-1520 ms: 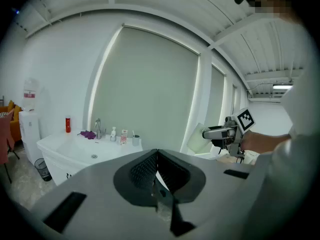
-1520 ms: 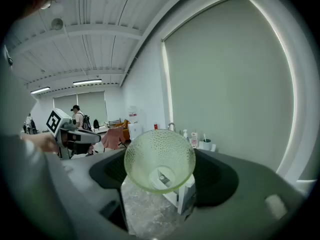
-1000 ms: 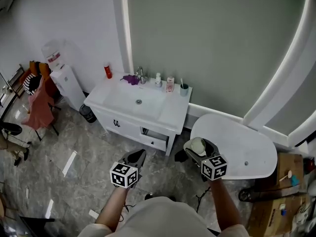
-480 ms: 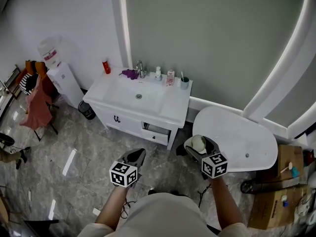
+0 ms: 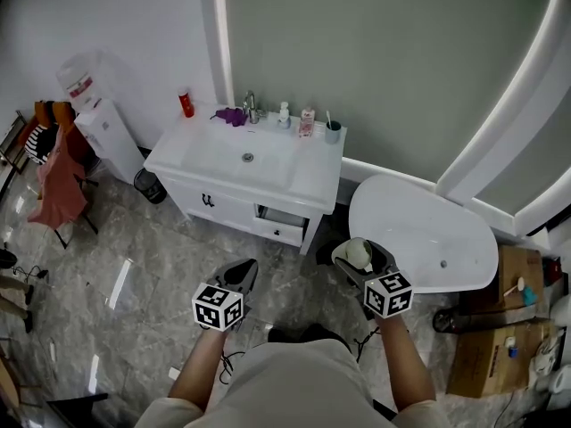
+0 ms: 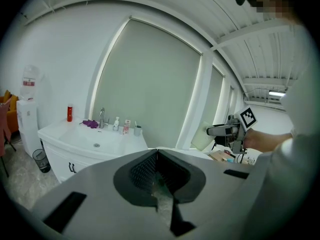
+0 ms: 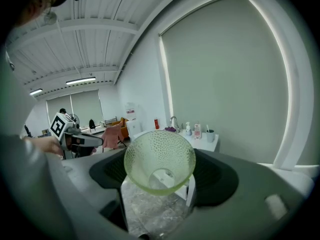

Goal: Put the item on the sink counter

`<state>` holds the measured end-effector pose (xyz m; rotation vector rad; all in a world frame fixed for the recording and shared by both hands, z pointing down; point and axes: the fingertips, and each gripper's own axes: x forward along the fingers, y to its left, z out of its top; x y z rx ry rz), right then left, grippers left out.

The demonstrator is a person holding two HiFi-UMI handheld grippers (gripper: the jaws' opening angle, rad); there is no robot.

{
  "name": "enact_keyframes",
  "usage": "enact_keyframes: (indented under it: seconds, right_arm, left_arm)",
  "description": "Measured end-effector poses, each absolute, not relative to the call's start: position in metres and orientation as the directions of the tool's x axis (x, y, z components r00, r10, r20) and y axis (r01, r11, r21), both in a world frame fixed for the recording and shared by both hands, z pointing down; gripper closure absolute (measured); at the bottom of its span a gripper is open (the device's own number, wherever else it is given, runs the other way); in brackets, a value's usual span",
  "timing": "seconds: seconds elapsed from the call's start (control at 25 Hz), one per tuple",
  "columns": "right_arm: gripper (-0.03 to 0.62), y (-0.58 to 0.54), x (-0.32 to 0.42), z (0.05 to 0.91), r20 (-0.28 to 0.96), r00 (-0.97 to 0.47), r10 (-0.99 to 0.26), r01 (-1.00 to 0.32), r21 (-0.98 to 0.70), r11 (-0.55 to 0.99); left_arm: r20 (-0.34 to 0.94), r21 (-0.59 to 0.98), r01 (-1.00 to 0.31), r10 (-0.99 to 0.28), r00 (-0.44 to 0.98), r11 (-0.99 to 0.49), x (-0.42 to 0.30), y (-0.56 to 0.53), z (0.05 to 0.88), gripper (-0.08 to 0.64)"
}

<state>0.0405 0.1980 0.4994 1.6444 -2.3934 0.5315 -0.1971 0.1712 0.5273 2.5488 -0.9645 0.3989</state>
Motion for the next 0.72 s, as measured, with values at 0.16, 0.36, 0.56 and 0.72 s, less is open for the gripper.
enact_keyframes:
  seconds: [0.16,0.36,0.56,0.72]
  right_arm:
    - [0.195,0.197,0.039,0.507,0.376,-0.365,-0.852,-0.930,-0.185,0.317]
    - [0.195,0.180,0.041,0.505,0.372,-0.375,-0.849,-0.926,-0.188,0.327]
    - [0.195,0.160,0.046,0.512,0.373,-0.394,-0.840,-0.918,-0.203,0.341]
    - [0.195,0.137,0.054,0.514,0.374,-0.409,-0.832,-0.911,-0.210,0.354]
  left_arm:
    - [0.386,0.270,-0.680,-0.570,0.725,-0.682,-0.199,0.169,0.530,0.552]
    - [0.390,0.280,-0.688,-0.575,0.719,-0.670,-0.199,0.158,0.534,0.552]
    - [0.390,0.284,-0.702,-0.590,0.707,-0.653,-0.193,0.142,0.534,0.552]
    - [0.394,0.274,-0.712,-0.600,0.697,-0.647,-0.182,0.121,0.532,0.552]
